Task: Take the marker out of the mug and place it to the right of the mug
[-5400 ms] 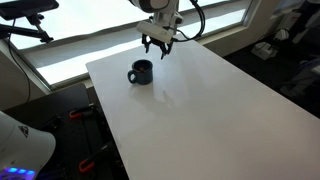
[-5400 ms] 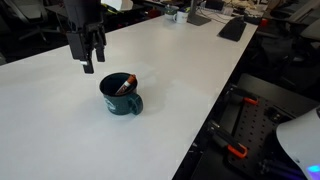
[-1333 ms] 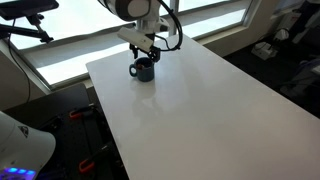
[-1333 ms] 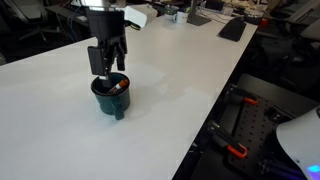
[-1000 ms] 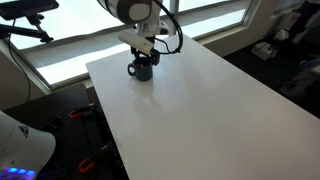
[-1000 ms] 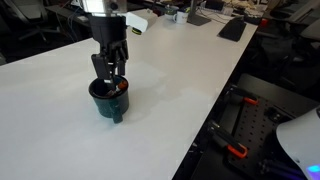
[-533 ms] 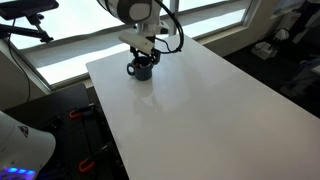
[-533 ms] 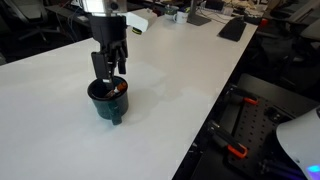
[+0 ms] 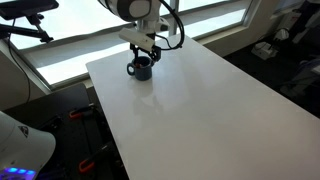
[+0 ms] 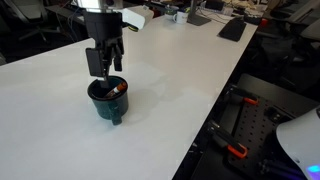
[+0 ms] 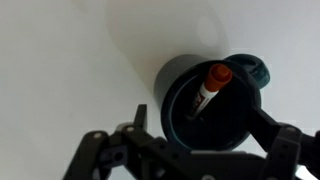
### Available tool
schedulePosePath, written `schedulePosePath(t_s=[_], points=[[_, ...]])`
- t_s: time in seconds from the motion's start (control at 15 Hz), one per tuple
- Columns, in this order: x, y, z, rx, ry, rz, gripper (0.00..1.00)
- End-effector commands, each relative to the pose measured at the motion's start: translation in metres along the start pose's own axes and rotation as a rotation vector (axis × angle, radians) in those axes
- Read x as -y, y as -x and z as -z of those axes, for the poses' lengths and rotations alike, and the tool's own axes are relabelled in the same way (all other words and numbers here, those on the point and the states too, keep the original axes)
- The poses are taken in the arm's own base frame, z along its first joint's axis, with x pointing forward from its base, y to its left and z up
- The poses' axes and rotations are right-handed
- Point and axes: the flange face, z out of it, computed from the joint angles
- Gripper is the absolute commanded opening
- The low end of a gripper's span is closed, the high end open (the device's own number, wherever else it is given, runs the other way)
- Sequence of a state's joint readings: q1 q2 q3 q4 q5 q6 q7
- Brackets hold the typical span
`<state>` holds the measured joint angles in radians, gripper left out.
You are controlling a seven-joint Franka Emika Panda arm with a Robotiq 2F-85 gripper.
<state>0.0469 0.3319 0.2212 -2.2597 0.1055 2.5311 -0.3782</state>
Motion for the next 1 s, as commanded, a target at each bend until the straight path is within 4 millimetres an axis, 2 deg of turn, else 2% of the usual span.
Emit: schedulePosePath(t_s=[0.0, 0.27, 0.33, 0.4, 0.73, 0.8, 0.93], points=[[0.014, -0.003, 0.018, -0.038, -0.018, 0.049, 1.00], [0.024, -0.007, 0.021, -0.043, -0.040, 0.073, 1.00], [0.025, -0.007, 0.020, -0.040, -0.042, 0.077, 0.91], [0.024, -0.007, 0.018, -0.034, -0.044, 0.078, 0.74], [0.020, -0.006, 0.010, -0.016, -0.040, 0.059, 0.33], [0.019, -0.006, 0.008, -0.013, -0.035, 0.054, 0.74], [0.016, -0.004, 0.005, -0.004, -0.033, 0.045, 0.73]])
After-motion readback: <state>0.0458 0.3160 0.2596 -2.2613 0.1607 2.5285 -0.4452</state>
